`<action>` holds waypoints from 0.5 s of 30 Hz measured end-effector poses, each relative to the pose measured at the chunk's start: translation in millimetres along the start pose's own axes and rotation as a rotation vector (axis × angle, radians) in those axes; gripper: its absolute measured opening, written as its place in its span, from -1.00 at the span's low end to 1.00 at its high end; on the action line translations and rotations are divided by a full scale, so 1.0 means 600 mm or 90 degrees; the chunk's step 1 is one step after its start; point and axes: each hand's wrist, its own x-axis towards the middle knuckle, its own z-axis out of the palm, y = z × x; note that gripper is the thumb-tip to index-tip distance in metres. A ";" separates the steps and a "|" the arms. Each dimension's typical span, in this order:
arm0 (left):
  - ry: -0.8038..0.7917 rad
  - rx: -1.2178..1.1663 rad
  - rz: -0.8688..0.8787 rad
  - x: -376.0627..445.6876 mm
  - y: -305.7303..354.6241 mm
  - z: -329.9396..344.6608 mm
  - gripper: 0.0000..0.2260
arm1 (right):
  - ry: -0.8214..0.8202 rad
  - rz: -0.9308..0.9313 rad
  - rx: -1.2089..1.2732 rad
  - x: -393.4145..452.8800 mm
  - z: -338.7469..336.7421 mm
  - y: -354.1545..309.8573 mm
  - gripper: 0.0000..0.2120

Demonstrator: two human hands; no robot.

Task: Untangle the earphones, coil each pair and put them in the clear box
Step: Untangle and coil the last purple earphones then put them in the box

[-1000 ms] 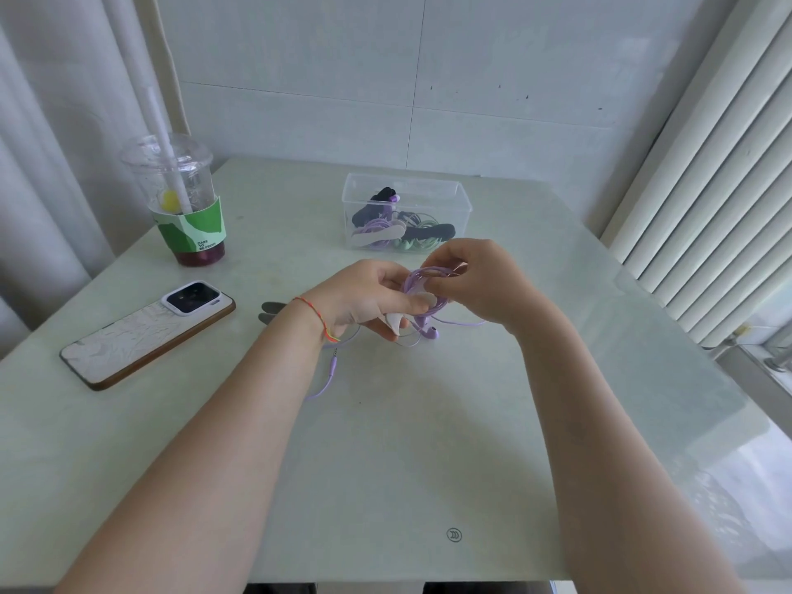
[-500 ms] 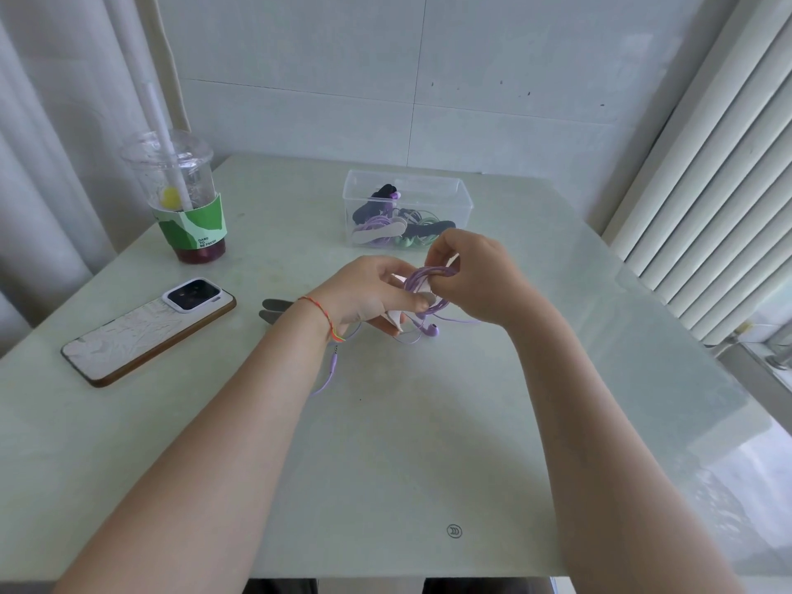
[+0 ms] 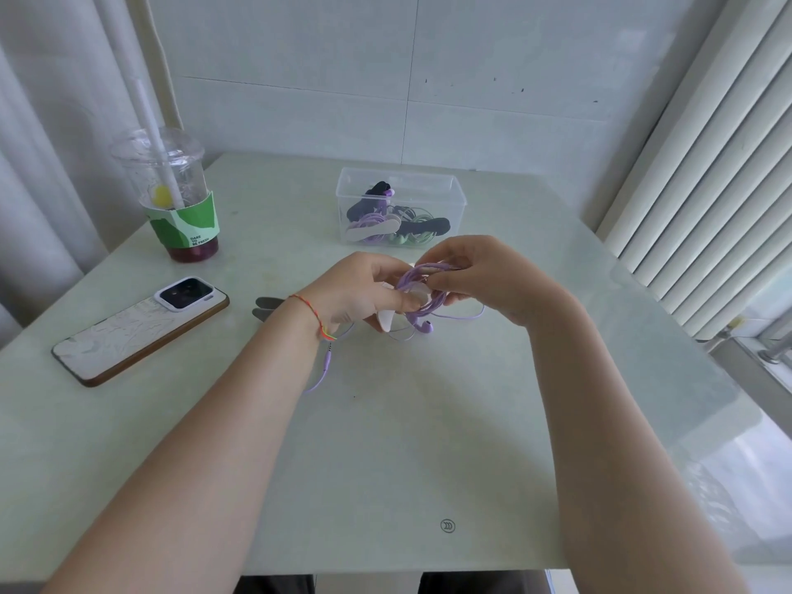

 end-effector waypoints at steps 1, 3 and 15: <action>-0.007 -0.006 0.006 -0.001 0.001 0.001 -0.77 | -0.005 0.004 0.020 0.000 0.000 0.002 -0.88; -0.013 -0.020 0.014 -0.003 0.002 0.001 -0.76 | -0.010 0.008 0.060 0.000 -0.001 0.005 -0.89; -0.003 -0.083 0.044 -0.004 0.006 -0.006 -0.57 | 0.009 -0.013 0.187 0.003 -0.002 0.009 -0.89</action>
